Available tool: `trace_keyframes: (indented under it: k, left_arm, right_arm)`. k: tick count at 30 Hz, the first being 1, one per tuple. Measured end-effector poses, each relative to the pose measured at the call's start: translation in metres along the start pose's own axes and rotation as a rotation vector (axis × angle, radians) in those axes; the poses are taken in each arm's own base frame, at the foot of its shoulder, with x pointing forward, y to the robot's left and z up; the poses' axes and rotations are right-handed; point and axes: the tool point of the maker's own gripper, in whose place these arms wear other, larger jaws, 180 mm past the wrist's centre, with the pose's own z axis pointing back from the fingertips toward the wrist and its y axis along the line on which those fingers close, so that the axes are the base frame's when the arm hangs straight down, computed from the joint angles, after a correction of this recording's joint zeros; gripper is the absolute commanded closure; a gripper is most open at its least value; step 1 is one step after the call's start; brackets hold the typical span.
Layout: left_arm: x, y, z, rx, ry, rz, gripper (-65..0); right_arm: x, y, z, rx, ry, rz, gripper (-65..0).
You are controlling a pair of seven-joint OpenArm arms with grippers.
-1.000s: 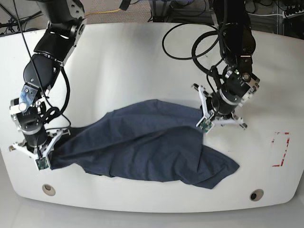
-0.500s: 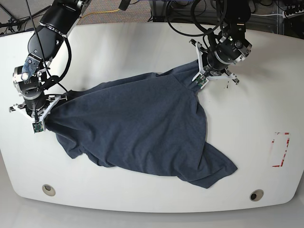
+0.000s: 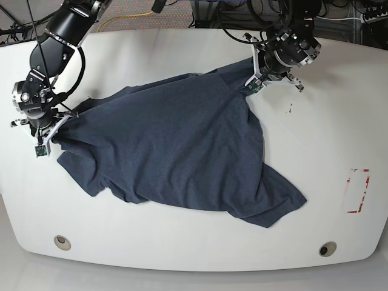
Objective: Fold the T-shirt properly
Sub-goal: 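Lay the shirt flat, pulling both grippers away from each other, then open both grippers and release the shirt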
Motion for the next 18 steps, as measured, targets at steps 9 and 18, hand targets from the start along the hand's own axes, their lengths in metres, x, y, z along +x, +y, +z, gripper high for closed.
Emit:
trace_keyframes:
  k: [9,18]
  left_arm:
    - [0.056,0.022,0.001,0.051,-0.151,0.009,0.0]
    - [0.093,0.061,0.005,0.133,-0.210,-0.016,0.0]
  right_arm:
    - [0.029,-0.020,-0.037,0.047,0.003,-0.097,0.0]
    - [0.052,-0.012,-0.079,0.165,-0.028,-0.224,-23.9]
